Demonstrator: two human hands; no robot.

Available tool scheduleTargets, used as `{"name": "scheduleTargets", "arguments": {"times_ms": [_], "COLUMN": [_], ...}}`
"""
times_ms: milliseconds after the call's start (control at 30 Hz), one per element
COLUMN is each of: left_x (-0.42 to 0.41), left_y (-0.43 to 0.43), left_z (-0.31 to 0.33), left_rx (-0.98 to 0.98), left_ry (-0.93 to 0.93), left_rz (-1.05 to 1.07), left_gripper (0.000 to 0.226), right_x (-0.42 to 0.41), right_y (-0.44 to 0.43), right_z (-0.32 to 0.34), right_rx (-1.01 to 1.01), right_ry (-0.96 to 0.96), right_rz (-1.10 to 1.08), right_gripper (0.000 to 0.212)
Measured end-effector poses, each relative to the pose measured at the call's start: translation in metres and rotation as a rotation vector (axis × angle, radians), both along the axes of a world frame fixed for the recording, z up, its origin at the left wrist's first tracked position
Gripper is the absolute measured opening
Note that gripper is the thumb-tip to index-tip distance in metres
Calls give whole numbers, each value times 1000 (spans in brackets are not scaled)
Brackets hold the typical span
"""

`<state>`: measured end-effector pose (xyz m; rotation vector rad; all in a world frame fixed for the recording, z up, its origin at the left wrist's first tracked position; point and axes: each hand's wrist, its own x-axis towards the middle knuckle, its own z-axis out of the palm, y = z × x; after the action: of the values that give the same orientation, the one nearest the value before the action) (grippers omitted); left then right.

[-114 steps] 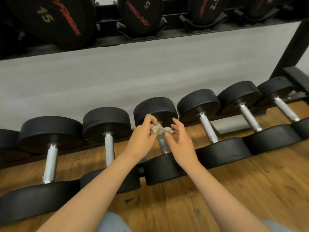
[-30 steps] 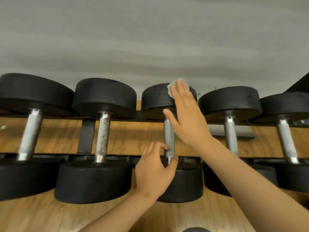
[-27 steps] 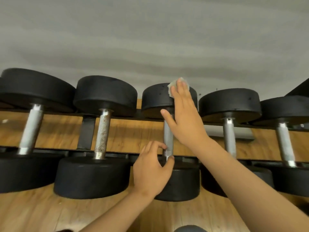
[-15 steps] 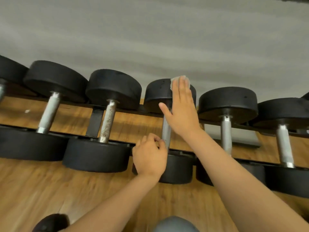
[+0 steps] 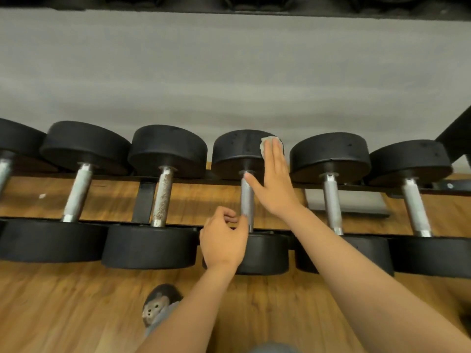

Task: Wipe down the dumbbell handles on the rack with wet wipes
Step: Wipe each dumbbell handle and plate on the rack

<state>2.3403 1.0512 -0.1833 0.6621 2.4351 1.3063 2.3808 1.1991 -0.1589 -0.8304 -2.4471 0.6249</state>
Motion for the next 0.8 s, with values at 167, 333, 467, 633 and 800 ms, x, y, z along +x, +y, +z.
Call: {"name": "scheduleTargets", "arguments": {"times_ms": [167, 333, 467, 633, 800], "left_x": [1, 1, 2, 1, 2], "left_y": [0, 3, 4, 4, 2], "left_z": [-4, -6, -3, -2, -3], "left_rx": [17, -9, -24, -22, 1], "left_ry": [8, 35, 17, 4, -15], "left_rz": [7, 28, 35, 44, 47], "left_gripper": [13, 14, 14, 16, 14], "right_x": [-7, 14, -5, 1, -5], "right_y": [23, 4, 28, 7, 26], "right_z": [15, -22, -3, -25, -24], "right_rx": [-136, -78, -280, -280, -494], "right_ry": [26, 63, 109, 271, 360], "right_rz": [-28, -15, -85, -99, -151], "right_gripper": [96, 113, 117, 114, 109]}}
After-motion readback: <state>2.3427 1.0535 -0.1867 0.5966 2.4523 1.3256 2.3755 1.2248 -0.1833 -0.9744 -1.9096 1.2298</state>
